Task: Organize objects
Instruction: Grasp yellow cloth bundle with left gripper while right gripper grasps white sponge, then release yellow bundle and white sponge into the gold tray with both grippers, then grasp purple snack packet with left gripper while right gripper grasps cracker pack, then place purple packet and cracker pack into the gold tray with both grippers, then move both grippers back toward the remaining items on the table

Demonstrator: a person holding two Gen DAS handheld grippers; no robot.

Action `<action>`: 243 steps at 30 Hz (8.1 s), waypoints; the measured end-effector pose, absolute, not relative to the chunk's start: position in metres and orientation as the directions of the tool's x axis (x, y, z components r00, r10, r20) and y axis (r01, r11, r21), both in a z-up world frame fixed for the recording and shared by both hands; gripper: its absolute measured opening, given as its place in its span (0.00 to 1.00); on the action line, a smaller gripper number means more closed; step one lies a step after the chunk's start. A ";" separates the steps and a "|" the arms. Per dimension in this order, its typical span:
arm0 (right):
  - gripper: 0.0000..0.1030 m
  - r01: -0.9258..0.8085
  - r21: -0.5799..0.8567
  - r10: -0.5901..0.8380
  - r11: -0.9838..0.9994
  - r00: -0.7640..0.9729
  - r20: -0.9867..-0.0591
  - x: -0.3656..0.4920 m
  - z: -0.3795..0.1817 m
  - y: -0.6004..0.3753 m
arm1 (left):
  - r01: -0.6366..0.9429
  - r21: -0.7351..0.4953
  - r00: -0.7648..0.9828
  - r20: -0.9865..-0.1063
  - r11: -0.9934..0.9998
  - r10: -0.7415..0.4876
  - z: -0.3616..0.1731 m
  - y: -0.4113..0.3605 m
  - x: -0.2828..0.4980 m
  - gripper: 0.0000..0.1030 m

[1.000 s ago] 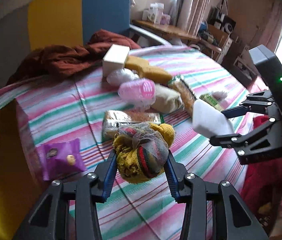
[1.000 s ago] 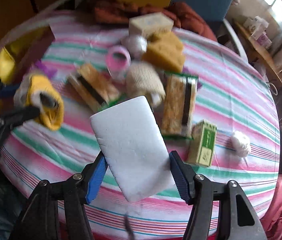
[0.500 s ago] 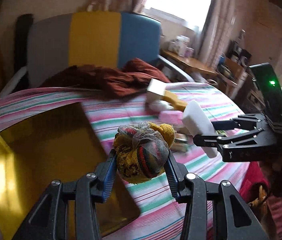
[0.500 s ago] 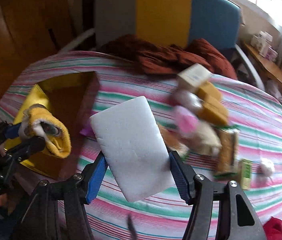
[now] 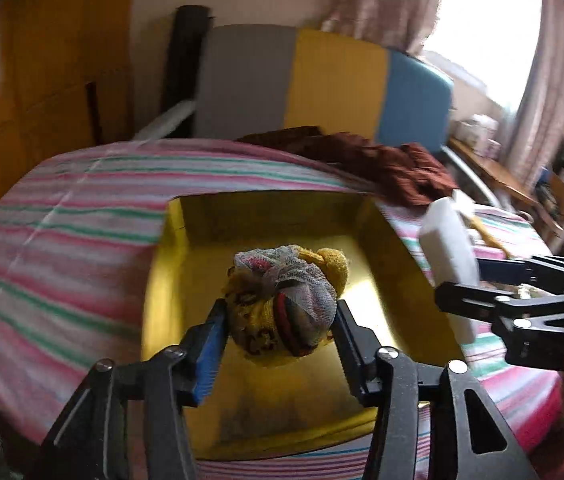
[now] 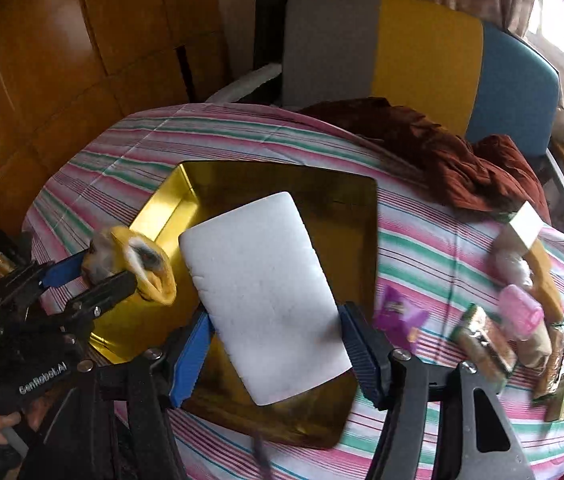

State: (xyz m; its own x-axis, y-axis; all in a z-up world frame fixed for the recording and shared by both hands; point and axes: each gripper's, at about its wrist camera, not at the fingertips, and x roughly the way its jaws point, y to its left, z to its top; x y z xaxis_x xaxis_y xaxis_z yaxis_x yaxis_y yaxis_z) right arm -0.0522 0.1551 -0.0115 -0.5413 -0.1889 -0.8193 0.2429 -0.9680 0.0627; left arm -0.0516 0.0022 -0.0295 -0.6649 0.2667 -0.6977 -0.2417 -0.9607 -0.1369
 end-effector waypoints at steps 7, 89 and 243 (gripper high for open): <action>0.71 0.233 -0.032 -0.123 -0.972 -0.617 -0.777 -0.041 -0.010 0.124 | -0.162 -0.122 -0.692 -0.694 -0.979 0.201 -0.040 -0.031 -0.039 0.79; 0.71 -0.008 0.232 -0.199 -0.973 -0.485 -0.852 -0.064 -0.072 0.408 | -0.975 0.212 -0.200 -0.966 0.062 0.161 -0.102 0.297 -0.111 0.50; 0.60 -0.390 0.231 0.126 -0.891 -0.703 -0.700 -0.040 -0.030 0.493 | -0.492 0.269 -0.726 -0.652 -0.828 0.219 -0.009 0.171 -0.021 0.92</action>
